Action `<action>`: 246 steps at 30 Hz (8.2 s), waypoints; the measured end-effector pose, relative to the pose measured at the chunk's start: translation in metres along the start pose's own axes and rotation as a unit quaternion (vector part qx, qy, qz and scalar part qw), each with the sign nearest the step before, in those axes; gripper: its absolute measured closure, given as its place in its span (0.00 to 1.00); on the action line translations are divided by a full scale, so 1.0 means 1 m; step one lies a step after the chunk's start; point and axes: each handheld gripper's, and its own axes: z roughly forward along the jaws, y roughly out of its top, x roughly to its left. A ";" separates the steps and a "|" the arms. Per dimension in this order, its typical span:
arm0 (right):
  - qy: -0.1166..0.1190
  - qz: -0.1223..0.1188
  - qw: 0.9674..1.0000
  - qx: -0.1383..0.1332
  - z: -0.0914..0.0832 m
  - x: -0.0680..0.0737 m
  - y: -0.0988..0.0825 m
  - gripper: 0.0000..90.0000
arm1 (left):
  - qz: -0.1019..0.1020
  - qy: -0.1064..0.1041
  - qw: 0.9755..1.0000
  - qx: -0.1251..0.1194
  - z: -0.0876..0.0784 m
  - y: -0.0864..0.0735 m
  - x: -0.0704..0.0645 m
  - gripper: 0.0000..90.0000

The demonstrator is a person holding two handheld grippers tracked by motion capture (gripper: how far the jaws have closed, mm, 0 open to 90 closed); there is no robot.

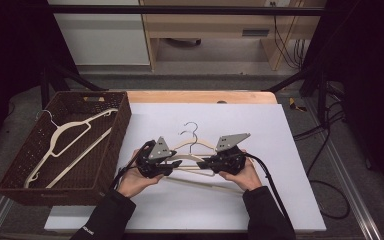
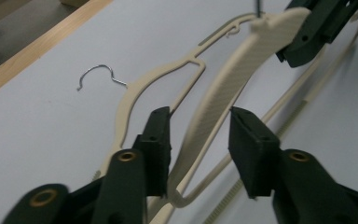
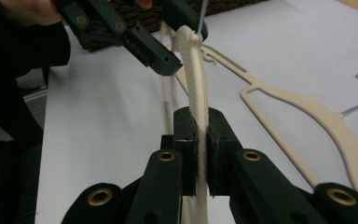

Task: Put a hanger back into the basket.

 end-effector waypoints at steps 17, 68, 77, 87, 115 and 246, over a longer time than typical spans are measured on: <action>0.044 -0.028 0.999 -0.015 -0.022 0.017 0.017 0.97 | 0.021 -0.044 0.999 -0.002 -0.023 0.016 0.000 0.65; -0.253 0.110 0.952 -0.135 -0.104 0.021 -0.055 0.09 | -0.053 0.024 0.996 -0.066 -0.108 0.053 0.025 0.96; -0.262 0.122 0.948 -0.133 -0.108 0.020 -0.059 0.07 | -0.058 0.052 0.995 -0.067 -0.145 0.050 0.058 0.96; -0.265 0.124 0.947 -0.136 -0.112 0.019 -0.060 0.07 | -0.080 0.077 0.991 -0.073 -0.177 0.029 0.100 0.96; -0.268 0.122 0.947 -0.130 -0.111 0.019 -0.058 0.06 | -0.137 0.118 0.982 -0.054 -0.221 -0.054 0.171 0.96; -0.281 0.176 0.943 0.020 -0.014 -0.085 -0.079 0.21 | -0.136 0.035 0.986 -0.086 -0.040 -0.064 0.005 0.11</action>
